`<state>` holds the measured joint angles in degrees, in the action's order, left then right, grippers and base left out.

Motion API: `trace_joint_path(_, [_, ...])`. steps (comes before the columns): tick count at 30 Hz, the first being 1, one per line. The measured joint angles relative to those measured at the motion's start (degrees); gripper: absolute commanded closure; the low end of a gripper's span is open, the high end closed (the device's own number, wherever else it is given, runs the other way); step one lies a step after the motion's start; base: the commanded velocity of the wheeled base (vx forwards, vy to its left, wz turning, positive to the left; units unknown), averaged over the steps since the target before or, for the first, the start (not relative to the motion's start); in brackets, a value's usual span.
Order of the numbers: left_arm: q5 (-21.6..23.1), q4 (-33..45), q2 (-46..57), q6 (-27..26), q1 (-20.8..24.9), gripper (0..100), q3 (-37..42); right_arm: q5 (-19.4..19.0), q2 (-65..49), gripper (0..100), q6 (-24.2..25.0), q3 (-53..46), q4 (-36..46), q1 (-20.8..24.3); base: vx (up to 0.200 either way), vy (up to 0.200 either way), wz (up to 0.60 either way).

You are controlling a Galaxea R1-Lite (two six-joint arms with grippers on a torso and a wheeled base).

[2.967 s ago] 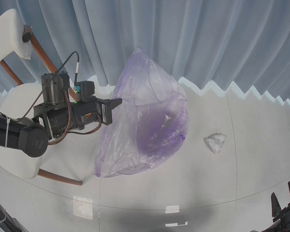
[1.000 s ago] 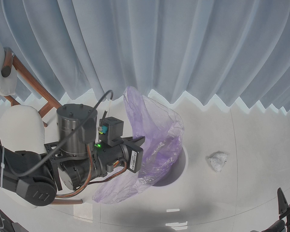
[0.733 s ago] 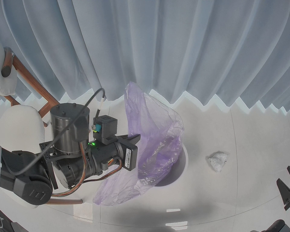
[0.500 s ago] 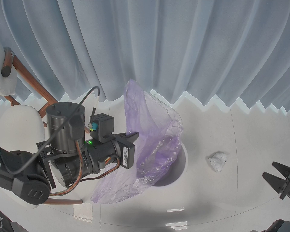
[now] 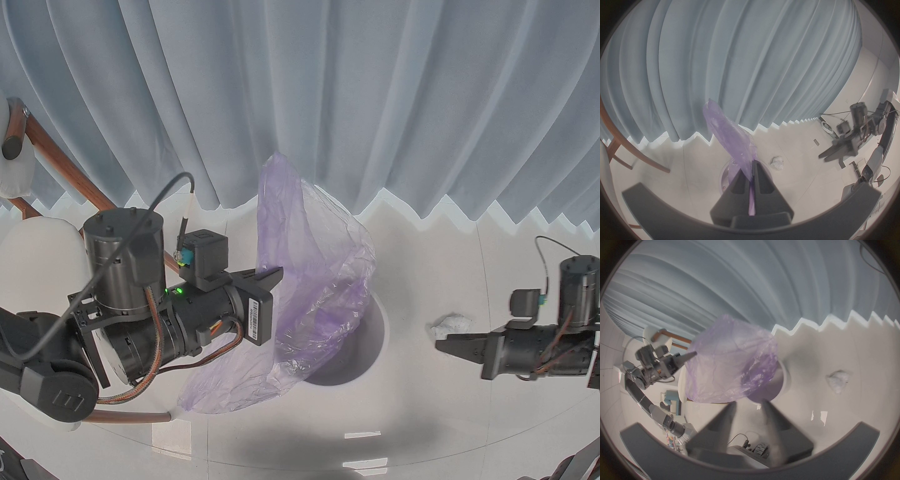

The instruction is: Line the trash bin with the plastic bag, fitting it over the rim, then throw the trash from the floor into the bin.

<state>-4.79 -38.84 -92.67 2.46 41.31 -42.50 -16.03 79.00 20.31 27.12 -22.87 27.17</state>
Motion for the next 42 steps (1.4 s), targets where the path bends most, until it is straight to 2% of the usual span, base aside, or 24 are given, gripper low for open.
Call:
trace_joint_path(6, [0.1, -0.5, -0.3, 0.0, -0.1, 100, 0.1, 1.9, 14.7, 100, 1.2, 3.3, -10.8, 4.9, 0.000, 0.000, 0.00])
trace_joint_path(11, [0.2, -0.7, -0.7, 0.0, 0.4, 100, 0.2, 6.3, 26.1, 100, 2.1, 8.5, -21.7, 6.5, 0.000, 0.000, 0.00])
trace_joint_path(14, [0.2, -0.7, -1.0, 0.0, 1.1, 100, 0.3, 9.1, 31.6, 100, 3.1, 12.6, -25.2, 6.8, 0.000, 0.000, 0.00])
trace_joint_path(22, [0.1, -0.9, -3.0, 0.0, 2.8, 100, 0.0, 16.4, 42.5, 100, 2.8, 22.8, -26.8, 7.0, 0.000, 0.000, 0.00])
trace_joint_path(33, [0.0, -1.0, -4.2, 0.3, 3.1, 100, 0.0, 18.4, 54.4, 100, -3.1, 32.1, -27.1, 7.7, 0.000, 0.000, 0.00])
trace_joint_path(42, [-0.1, -1.0, -4.5, 0.5, 2.6, 100, 0.0, 18.9, 62.3, 100, -4.0, 38.3, -26.8, 8.3, 0.000, 0.000, 0.00])
